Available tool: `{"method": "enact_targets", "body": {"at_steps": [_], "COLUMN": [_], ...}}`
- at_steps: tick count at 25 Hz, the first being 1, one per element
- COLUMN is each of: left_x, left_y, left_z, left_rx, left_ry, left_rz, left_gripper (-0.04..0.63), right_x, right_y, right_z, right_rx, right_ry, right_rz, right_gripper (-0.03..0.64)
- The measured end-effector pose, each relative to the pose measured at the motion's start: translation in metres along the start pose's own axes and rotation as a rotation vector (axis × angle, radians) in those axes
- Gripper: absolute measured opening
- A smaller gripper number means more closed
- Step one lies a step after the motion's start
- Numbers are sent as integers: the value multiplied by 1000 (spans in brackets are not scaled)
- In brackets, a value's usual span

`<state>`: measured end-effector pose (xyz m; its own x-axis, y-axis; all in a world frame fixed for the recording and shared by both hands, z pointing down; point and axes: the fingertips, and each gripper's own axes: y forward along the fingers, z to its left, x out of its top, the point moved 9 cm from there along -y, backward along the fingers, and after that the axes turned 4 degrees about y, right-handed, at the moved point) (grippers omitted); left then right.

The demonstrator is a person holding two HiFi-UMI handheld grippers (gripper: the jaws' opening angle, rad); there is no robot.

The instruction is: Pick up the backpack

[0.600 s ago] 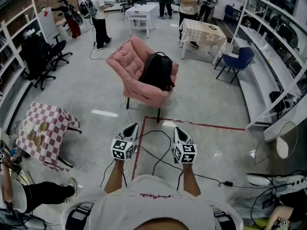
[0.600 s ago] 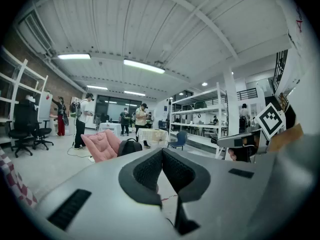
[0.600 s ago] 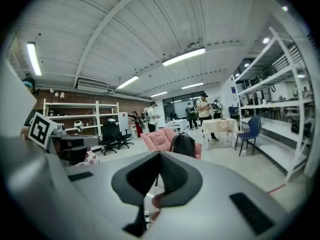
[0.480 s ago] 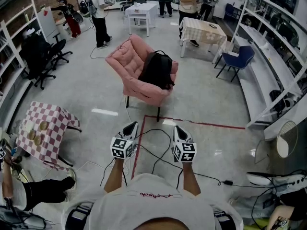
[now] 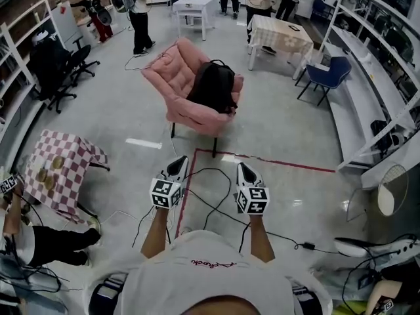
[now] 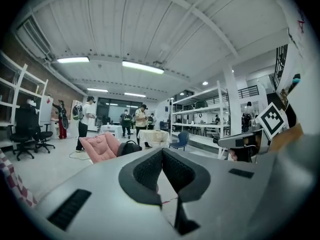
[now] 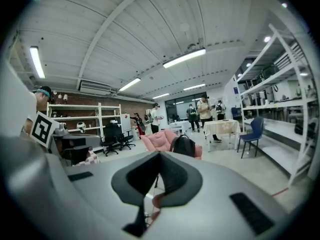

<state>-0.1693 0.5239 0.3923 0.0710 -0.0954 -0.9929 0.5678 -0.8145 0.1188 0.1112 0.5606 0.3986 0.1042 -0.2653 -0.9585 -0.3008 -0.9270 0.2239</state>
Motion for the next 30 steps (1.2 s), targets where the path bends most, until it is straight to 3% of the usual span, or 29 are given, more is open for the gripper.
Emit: {"method": "enact_targets", "body": {"at_steps": [16,30], "left_x": [-14,-24], "left_y": [17,90], "left_z": [-11,28], "left_rx": [48,15], "left_ry": [4,-19], "left_rz": [31,31], "left_gripper": [11,11], "right_x": [-12,-2], "right_y": [14,81], "right_z": [-28,-52], "right_rx": [59,35], "right_ry": [0,-4], "right_rz": [27,36], "right_gripper": [18,18]}}
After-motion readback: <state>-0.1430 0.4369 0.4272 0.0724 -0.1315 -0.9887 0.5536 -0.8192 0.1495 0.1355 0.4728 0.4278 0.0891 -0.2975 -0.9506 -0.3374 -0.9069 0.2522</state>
